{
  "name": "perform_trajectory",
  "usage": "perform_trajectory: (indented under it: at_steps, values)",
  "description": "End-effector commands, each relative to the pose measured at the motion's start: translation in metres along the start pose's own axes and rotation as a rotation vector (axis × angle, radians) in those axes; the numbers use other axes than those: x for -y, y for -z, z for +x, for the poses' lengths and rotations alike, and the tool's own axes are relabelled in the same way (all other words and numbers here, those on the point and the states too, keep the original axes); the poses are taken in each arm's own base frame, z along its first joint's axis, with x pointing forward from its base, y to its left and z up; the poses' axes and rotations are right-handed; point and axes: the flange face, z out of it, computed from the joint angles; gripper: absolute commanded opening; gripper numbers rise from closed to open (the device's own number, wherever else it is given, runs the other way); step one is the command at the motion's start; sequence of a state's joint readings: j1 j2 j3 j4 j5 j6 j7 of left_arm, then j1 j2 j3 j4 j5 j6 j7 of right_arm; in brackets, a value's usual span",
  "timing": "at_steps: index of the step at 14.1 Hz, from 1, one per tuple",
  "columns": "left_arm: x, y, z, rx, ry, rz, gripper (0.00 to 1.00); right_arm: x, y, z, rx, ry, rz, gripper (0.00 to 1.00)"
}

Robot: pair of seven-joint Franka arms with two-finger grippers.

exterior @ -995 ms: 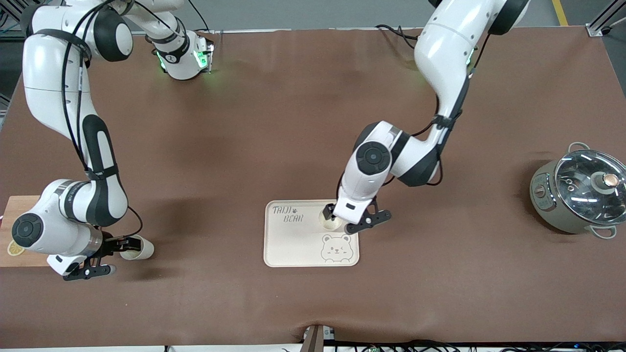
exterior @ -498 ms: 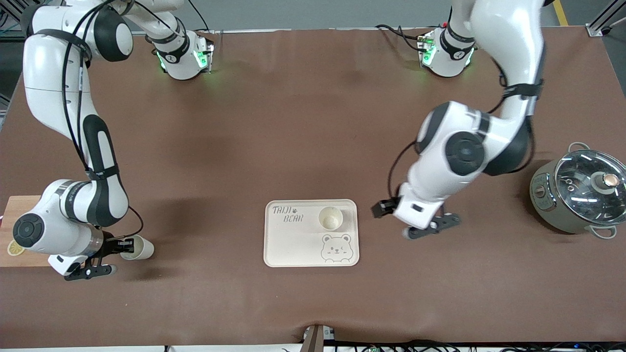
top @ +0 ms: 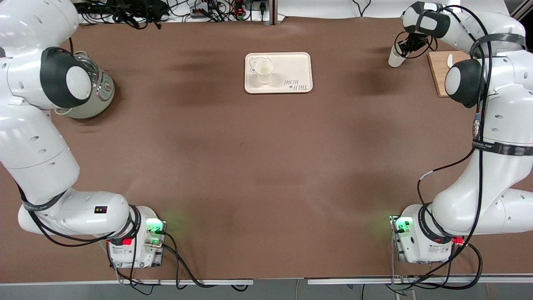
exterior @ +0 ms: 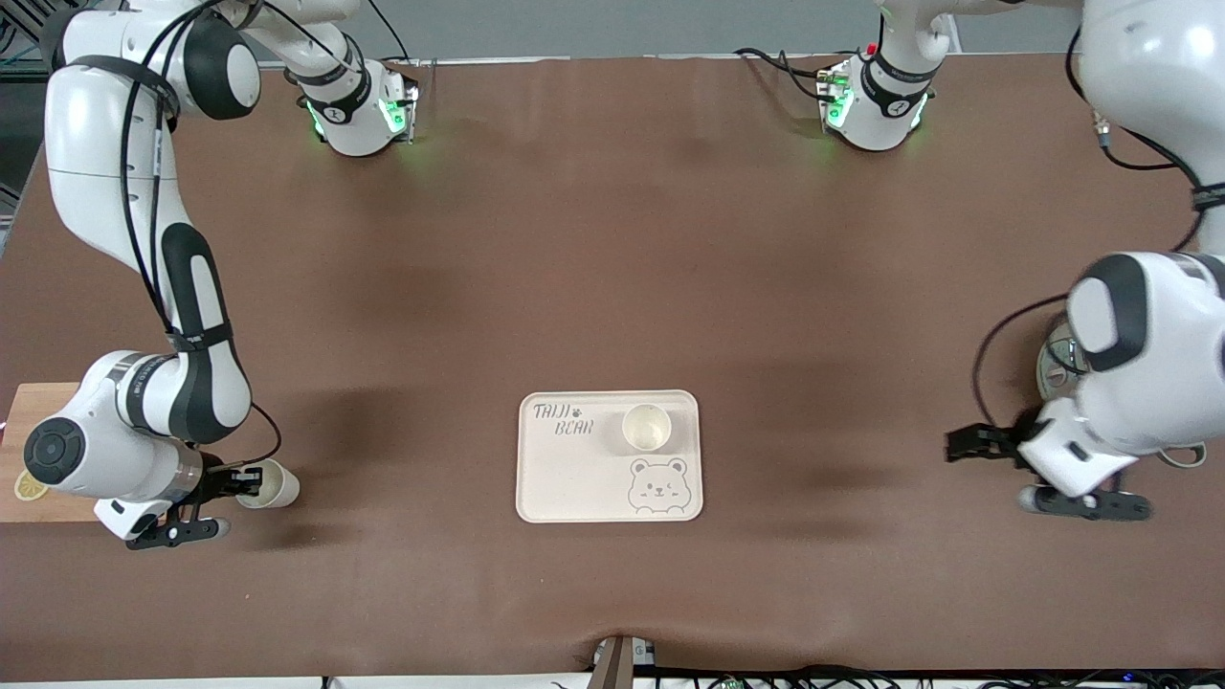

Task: Place white IKEA cup upright on tray with both arms
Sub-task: 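Withdraw the left gripper while the right gripper grasps the board cup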

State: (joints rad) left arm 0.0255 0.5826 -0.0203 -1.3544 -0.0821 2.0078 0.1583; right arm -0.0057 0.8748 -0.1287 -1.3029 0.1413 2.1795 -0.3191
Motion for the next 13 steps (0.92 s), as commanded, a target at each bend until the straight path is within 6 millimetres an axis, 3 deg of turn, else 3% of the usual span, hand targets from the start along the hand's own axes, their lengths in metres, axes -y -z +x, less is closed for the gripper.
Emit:
perform_trajectory:
  at_steps: [1, 3, 5, 6, 7, 10, 13]
  values:
    - [-0.008, -0.041, 0.004, 0.013, -0.006, -0.013, 1.0, 0.021, 0.015, 0.003, 0.052, -0.01, 0.069, 0.0]
    - [-0.012, -0.054, 0.007, -0.001, 0.033, -0.013, 1.0, 0.045, 0.049, 0.014, 0.097, -0.072, 0.097, 0.0]
    - [-0.046, -0.047, 0.008, -0.001, 0.099, -0.015, 1.0, 0.091, 0.076, 0.023, 0.139, -0.139, 0.094, 0.0]
    - [-0.076, -0.027, 0.006, 0.002, 0.134, -0.014, 1.0, 0.117, 0.09, 0.025, 0.149, -0.176, 0.088, 0.0]
    - [-0.094, -0.002, 0.0, 0.029, 0.153, 0.004, 1.0, 0.144, 0.1, 0.026, 0.153, -0.213, 0.082, 0.0]
    - [-0.13, 0.085, -0.024, 0.03, 0.119, 0.047, 1.0, 0.217, 0.115, 0.025, 0.156, -0.322, 0.065, 0.0]
    - [-0.102, 0.178, -0.059, 0.019, 0.082, 0.046, 1.0, 0.294, 0.119, 0.022, 0.143, -0.43, 0.047, 0.0]
